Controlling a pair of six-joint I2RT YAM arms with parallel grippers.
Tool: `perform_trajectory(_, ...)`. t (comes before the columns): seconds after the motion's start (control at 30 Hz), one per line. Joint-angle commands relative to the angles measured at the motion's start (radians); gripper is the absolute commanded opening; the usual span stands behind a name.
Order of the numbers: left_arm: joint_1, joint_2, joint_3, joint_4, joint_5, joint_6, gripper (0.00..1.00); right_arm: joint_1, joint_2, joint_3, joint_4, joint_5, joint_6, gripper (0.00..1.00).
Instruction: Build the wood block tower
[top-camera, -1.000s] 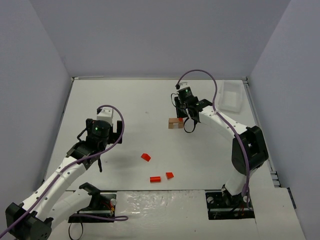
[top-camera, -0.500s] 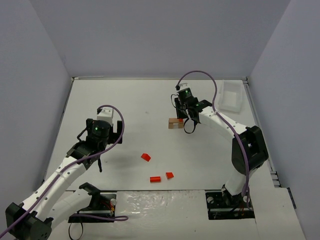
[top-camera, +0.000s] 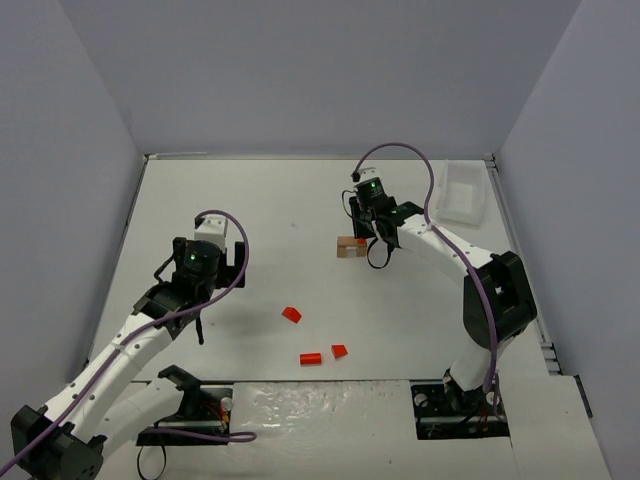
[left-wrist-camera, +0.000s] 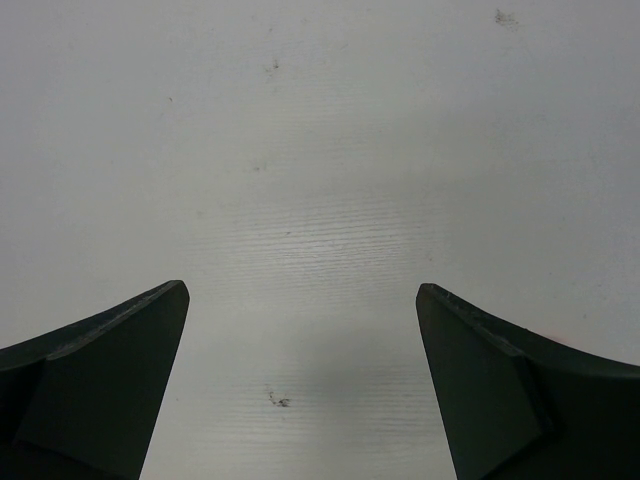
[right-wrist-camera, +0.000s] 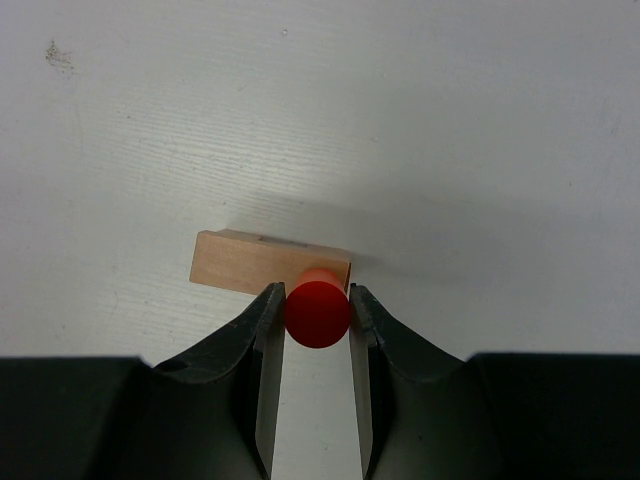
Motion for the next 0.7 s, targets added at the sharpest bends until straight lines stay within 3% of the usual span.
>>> perform_trajectory(0.0, 0.01, -0.002, 0.015, 0.062, 0.0, 0.016, 0.97, -0.009, -0.009, -0.002, 0.051, 0.032, 0.018, 0.0)
perform_trajectory(0.67, 0.01, -0.005, 0.013, 0.063, 0.007, 0.016, 0.97, -0.009, -0.026, -0.014, 0.07, 0.043, 0.022, 0.0)
